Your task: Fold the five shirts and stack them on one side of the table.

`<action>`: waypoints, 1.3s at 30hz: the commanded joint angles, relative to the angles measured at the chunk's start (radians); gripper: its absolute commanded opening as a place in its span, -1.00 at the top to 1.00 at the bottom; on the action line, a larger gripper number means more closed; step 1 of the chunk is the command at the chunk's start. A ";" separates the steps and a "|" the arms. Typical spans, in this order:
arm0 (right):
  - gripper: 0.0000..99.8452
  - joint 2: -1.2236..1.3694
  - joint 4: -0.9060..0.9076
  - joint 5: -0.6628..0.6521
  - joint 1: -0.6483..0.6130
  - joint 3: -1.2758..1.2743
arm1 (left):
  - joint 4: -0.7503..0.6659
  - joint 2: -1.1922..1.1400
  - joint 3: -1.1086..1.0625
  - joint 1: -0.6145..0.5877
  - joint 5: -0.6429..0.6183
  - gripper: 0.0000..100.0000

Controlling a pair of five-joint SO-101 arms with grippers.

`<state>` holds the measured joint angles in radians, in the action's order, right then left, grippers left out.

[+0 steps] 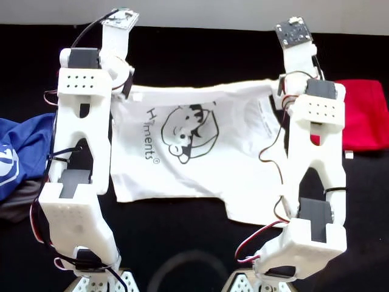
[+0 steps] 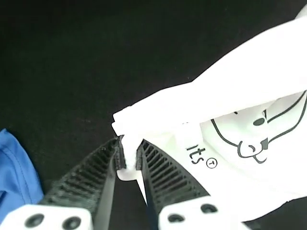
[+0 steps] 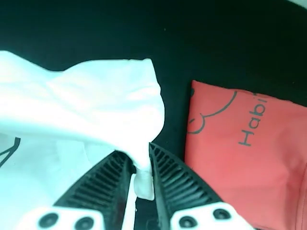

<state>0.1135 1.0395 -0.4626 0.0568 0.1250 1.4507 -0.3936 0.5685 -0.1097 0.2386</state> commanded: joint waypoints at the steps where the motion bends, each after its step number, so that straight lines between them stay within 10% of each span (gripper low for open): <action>1: 0.99 -0.002 0.070 -0.002 -0.005 0.047 | 0.061 -0.001 0.041 0.007 0.011 0.98; 28: 0.99 -0.243 0.283 -0.002 -0.005 -0.205 | 0.302 0.159 -0.131 0.088 0.005 0.98; 39: 0.99 -0.541 -0.114 -0.002 0.016 -0.857 | -0.040 0.225 -0.676 0.110 0.003 0.92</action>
<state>-0.3621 0.9812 -0.4626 0.0583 -0.6621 1.4599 -0.2079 -0.0483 -0.0192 0.2386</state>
